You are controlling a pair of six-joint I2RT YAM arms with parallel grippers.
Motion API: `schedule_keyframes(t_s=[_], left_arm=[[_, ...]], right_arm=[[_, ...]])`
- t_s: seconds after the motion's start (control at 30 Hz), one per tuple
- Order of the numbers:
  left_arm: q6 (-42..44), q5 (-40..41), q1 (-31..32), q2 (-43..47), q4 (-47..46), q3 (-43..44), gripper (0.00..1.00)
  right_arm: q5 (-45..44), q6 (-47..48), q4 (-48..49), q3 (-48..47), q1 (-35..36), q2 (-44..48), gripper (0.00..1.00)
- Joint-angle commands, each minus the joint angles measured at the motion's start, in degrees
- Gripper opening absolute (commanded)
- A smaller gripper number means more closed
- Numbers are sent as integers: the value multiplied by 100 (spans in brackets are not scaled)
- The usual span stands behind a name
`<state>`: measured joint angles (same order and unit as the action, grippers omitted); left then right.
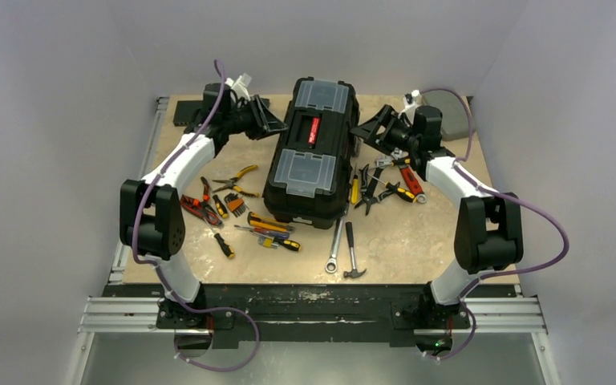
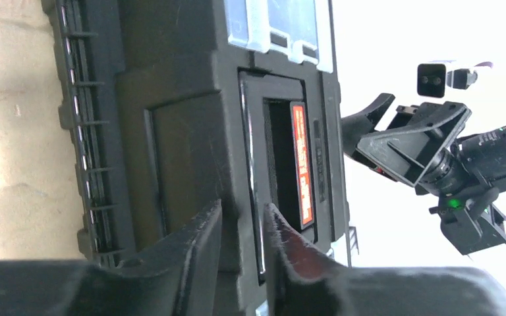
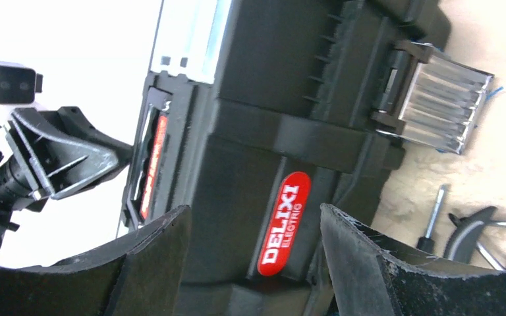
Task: Pack the tool kit
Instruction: Adjust the toolbox at the center of the board.
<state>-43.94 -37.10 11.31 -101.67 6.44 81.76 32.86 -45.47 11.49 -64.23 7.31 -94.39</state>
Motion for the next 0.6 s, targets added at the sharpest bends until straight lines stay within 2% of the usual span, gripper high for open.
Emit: schedule_keyframes(t_s=[0.0,0.1,0.2,0.3,0.4,0.57], left_arm=[[350,120,178,172,665,263,37],[821,738,249,290,1280,535,63],[1091,1244,360,385,1678,755,76],[1406,1738,525,378,2112,1055,81],[1624,2139,709,289,2432,1378,81],[1409,2089,732,604,1871,941,79]], right_arm=[[60,76,21,110,-100,117,70],[-9,166,-28,167,-102,132,70],[-90,277,-126,131,-99,150,71],[-381,532,-502,8,-99,218,71],[-568,714,-698,-39,-65,398,70],[-1076,1165,-1629,-789,361,709,61]])
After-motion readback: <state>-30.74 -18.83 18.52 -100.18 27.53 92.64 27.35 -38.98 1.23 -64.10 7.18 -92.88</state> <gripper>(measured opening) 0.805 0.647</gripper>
